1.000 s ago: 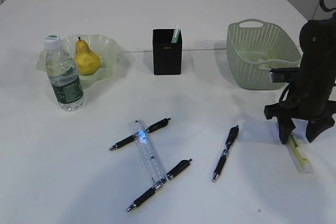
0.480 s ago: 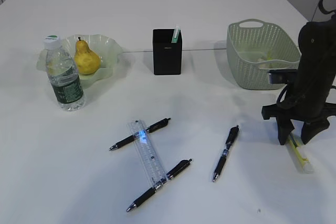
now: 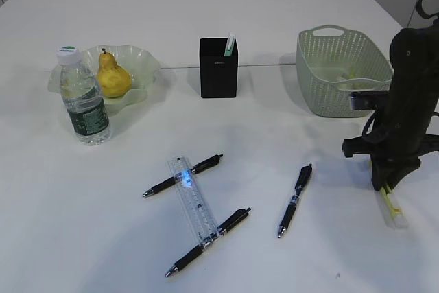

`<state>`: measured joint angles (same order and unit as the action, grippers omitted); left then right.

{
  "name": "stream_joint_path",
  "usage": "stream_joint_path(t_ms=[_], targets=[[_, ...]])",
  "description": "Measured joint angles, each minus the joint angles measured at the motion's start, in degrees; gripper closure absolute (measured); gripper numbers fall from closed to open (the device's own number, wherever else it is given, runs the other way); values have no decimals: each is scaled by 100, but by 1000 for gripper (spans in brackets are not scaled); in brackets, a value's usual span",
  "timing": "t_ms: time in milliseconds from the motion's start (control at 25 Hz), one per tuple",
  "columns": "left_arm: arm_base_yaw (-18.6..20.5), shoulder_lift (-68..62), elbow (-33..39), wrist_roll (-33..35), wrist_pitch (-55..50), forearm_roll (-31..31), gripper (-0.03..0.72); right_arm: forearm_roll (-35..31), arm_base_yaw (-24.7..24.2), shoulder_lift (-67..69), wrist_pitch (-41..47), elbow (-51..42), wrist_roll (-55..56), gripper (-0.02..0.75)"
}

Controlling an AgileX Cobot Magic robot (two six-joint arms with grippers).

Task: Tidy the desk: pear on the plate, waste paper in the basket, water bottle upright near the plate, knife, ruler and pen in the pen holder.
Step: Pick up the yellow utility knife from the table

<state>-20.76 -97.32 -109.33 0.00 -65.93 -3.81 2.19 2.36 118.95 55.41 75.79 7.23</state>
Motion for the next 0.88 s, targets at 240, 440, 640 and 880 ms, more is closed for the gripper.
stream_joint_path(t_ms=[240,440,640,880], targets=[[0,0,0,0,-48,0,407,-219,0,0,545,163,-173,612],[0,0,0,0,-59,0,418,-783,0,0,1141,643,-504,612],[0,0,0,0,-94,0,420,-1685,0,0,1280,1283,-829,612],[0,0,0,0,-250,4,420,-2944,0,0,1343,1688,-961,612]])
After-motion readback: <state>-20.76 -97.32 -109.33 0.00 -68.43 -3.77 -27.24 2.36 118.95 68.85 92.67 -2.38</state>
